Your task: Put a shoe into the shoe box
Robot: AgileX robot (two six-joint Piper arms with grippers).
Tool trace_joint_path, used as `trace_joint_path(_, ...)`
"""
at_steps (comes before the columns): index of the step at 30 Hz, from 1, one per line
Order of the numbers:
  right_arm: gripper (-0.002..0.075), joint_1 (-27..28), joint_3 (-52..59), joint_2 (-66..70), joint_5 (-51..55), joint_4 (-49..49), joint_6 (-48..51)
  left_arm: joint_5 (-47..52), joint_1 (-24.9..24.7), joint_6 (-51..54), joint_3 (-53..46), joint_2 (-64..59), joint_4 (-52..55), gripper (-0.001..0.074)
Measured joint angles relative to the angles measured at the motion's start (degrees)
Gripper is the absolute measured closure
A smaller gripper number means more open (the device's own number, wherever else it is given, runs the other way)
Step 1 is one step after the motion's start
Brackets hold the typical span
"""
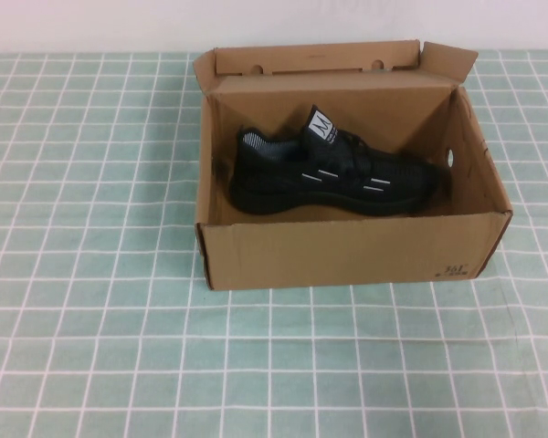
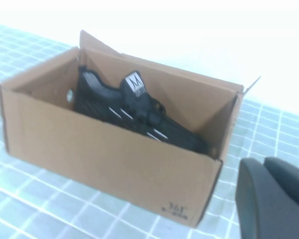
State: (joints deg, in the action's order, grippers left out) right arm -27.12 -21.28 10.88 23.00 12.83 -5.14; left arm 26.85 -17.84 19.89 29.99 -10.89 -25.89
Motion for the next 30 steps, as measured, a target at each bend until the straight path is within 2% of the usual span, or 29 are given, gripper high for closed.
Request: trace_joint_path(30, 0.0734, 0.00, 2.78, -1.90, 2.13, 2.14, -0.49, 0.36, 0.00, -0.10, -0.22, 1.95, 2.30, 0.0738)
